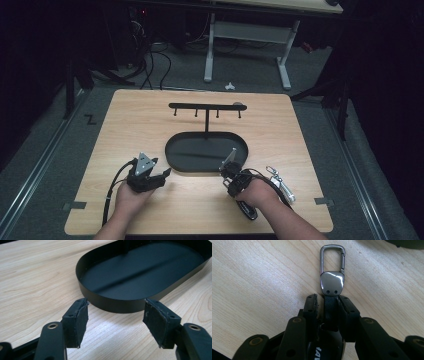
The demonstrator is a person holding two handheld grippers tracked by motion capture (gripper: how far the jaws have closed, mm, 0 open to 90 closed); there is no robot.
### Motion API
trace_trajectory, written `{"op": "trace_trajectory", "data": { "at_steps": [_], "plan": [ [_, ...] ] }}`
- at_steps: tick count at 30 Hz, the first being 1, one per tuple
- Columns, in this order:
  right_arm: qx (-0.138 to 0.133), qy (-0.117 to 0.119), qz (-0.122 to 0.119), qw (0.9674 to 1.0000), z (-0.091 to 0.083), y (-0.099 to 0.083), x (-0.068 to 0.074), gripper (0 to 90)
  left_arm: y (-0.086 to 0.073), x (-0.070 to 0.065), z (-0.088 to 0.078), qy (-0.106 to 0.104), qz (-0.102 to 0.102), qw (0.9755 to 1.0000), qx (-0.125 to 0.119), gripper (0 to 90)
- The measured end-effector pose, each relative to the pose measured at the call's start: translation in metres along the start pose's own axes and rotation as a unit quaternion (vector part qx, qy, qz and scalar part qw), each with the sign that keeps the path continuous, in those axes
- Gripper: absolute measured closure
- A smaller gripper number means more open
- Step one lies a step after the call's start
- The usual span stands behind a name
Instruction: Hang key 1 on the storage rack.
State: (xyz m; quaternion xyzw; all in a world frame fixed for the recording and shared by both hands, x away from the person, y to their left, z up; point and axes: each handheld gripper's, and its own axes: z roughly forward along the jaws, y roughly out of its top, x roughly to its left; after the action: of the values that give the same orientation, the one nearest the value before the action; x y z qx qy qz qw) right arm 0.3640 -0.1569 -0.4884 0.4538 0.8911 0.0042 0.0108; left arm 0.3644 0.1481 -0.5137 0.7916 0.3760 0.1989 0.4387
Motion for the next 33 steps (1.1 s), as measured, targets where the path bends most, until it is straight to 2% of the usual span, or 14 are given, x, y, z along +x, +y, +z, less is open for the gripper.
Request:
{"op": "trace_trajectory", "data": {
  "at_steps": [2, 4, 12, 17, 28, 33],
  "plan": [
    [0.006, -0.002, -0.01, 0.9999, 0.0001, 0.0023, 0.0011, 74.2, 0.0007, 0.001, -0.0006, -0.008, -0.011, 0.9999, -0.007, 36.9],
    [0.008, 0.002, -0.012, 0.9999, 0.0001, 0.0032, 0.0026, 77.4, 0.0013, 0.0007, -0.0021, -0.008, -0.011, 0.9998, -0.013, 37.4],
    [0.014, 0.008, -0.011, 0.9998, 0.0002, 0.0047, 0.0013, 78.1, 0.0026, 0.0003, -0.0046, -0.007, -0.007, 0.9997, -0.02, 38.1],
    [0.02, 0.011, -0.022, 0.9995, 0.0004, 0.0066, -0.0006, 79.4, 0.0031, -0.003, -0.0012, -0.001, 0.009, 0.9999, -0.011, 38.0],
    [-0.008, 0.002, -0.047, 0.9988, 0.0, -0.0011, 0.0029, 81.0, 0.0032, -0.0067, -0.0031, -0.004, 0.017, 0.9998, -0.009, 38.0],
    [-0.009, 0.015, -0.048, 0.9987, 0.0, -0.0015, -0.0013, 81.0, 0.0026, -0.0058, -0.0008, -0.003, 0.019, 0.9998, -0.005, 38.0]
  ]
}}
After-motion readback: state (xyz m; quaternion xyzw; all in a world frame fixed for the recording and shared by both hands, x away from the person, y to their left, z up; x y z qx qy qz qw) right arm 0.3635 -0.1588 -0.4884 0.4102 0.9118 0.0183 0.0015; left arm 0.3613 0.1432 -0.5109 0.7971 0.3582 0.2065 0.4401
